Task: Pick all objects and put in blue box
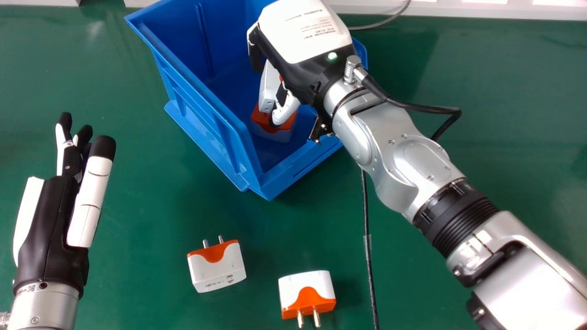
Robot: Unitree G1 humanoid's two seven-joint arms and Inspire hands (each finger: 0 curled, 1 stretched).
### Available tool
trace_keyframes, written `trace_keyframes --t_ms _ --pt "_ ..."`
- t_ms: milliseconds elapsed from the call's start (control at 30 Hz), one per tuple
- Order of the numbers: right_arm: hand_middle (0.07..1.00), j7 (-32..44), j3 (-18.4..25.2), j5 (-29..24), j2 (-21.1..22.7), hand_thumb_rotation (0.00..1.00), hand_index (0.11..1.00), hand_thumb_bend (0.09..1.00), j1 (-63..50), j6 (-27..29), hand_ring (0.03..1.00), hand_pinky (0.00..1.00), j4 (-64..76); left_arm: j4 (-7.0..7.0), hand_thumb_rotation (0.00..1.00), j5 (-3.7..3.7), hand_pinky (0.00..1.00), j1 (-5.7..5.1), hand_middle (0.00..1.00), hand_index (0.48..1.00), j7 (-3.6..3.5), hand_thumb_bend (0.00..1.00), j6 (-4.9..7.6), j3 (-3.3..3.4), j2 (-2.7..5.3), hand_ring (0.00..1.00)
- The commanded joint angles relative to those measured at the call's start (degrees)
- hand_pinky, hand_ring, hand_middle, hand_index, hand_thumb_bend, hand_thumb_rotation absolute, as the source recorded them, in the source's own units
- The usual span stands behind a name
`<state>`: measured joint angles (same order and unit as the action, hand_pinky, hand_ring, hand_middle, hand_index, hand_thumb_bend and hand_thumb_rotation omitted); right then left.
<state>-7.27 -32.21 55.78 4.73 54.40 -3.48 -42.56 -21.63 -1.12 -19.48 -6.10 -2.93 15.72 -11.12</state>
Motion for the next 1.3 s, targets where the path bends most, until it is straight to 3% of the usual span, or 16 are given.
trace_keyframes --t_ms 0,133,167,200,267,367,467,600,867,1067,1267 --pt "0.505 -2.1 0.9 -1.3 -0.1 0.00 0.514 0.495 2.1 0.5 0.428 0.32 1.7 -1.56 1.00 -0.08 1.00 -0.22 1.00 1.000 0.28 0.76 0.06 0.00 0.06 1.00" --pt "0.497 1.3 -0.2 -2.0 1.8 0.00 0.516 0.496 1.2 1.5 0.427 0.32 4.1 -2.07 1.00 0.00 1.00 -0.20 1.00 1.000 0.50 0.76 -0.48 -0.14 0.25 1.00" --pt "0.551 2.0 -0.2 -2.5 2.0 0.03 0.512 0.498 1.0 1.7 0.493 0.38 4.4 -2.19 1.00 0.11 1.00 -0.20 1.00 1.000 0.61 0.76 -0.65 -0.20 0.32 1.00" --pt "0.739 2.4 0.1 -3.0 2.2 0.13 0.704 0.571 0.7 1.9 0.683 0.56 4.8 -2.33 1.00 0.24 1.00 -0.17 1.00 1.000 0.76 0.77 -0.87 -0.26 0.40 1.00" --pt "0.884 2.9 0.3 -3.6 2.4 0.20 0.850 0.622 0.3 1.9 0.829 0.70 5.3 -2.55 1.00 0.48 1.00 -0.14 1.00 1.000 0.96 0.77 -1.23 -0.33 0.57 1.00" --pt "0.961 3.2 -0.4 -3.0 3.1 0.24 0.921 0.641 0.0 0.9 0.904 0.78 6.1 -3.16 1.00 0.93 1.00 -0.09 1.00 1.000 1.35 0.78 -2.07 -0.62 0.90 1.00" --pt "0.984 3.8 -0.8 -2.6 3.7 0.25 0.940 0.644 -0.3 0.5 0.928 0.81 6.7 -3.34 1.00 1.17 1.00 -0.09 1.00 1.000 1.56 0.80 -2.35 -0.81 0.98 1.00" --pt "0.997 4.0 -1.4 -2.3 4.8 0.27 0.957 0.637 -0.8 -0.2 0.951 0.83 7.8 -3.04 1.00 0.88 1.00 0.32 1.00 1.000 1.44 0.80 -2.55 -0.69 0.98 1.00" --pt "1.000 4.7 -1.1 -2.3 6.7 0.26 0.962 0.639 -3.9 -1.6 0.962 0.86 12.8 -2.64 1.00 0.90 1.00 0.42 1.00 1.000 1.15 0.81 -1.89 -0.79 0.83 1.00" --pt "0.981 6.4 -0.1 -1.4 9.7 0.17 0.939 0.619 -11.6 -4.2 0.941 0.84 26.1 -2.44 1.00 0.36 1.00 0.49 1.00 1.000 0.82 0.82 -1.59 -0.63 0.85 1.00" --pt "0.956 10.1 3.5 0.0 13.1 0.10 0.923 0.616 -24.5 -7.8 0.909 0.80 46.3 -1.70 1.00 0.37 1.00 0.59 1.00 1.000 0.80 0.83 -1.15 -0.43 0.71 1.00"
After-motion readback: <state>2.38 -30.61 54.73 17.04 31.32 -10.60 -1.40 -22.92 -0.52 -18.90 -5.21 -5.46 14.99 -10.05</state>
